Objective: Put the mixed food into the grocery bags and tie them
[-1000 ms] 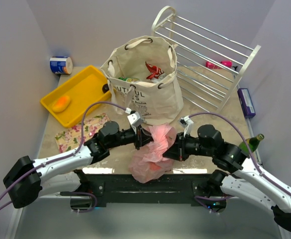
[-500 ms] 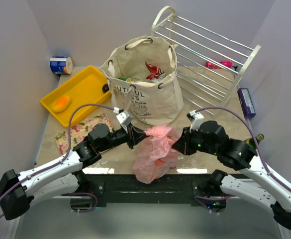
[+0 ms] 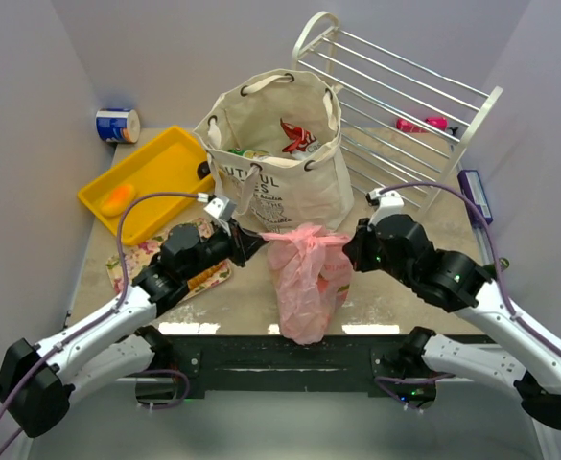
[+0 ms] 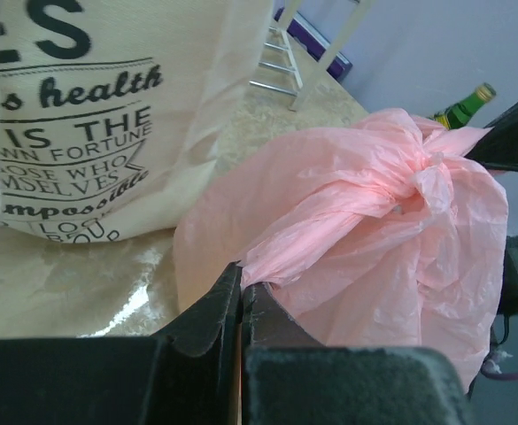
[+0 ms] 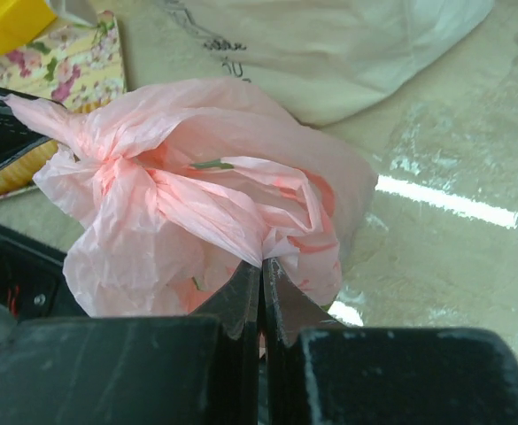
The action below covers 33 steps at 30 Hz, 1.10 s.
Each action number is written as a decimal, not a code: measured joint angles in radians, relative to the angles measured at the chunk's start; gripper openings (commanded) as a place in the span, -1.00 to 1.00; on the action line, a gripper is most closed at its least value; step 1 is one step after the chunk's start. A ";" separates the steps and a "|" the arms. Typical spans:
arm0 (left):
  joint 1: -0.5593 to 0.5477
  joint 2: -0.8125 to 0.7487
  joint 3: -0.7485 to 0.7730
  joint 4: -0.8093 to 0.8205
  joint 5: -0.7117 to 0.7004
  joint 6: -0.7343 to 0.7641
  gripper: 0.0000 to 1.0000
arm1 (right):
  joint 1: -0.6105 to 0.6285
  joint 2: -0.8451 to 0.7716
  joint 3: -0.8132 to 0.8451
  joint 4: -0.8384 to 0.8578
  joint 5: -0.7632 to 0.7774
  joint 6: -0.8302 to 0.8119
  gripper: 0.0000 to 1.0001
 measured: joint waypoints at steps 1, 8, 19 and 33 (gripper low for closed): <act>0.024 0.006 0.001 0.007 0.009 -0.011 -1.00 | -0.001 0.013 0.000 0.015 0.020 -0.005 -1.00; 0.165 -0.094 -0.163 0.050 0.063 -0.118 -1.00 | -0.120 0.037 -0.077 0.061 0.034 0.007 -1.00; 0.256 -0.299 -0.299 -0.052 0.104 -0.168 -1.00 | -0.317 -0.045 -0.139 0.037 -0.113 0.026 -1.00; 0.349 -0.342 -0.319 -0.121 0.144 -0.215 -1.00 | -0.421 -0.080 -0.145 0.014 -0.217 0.059 -1.00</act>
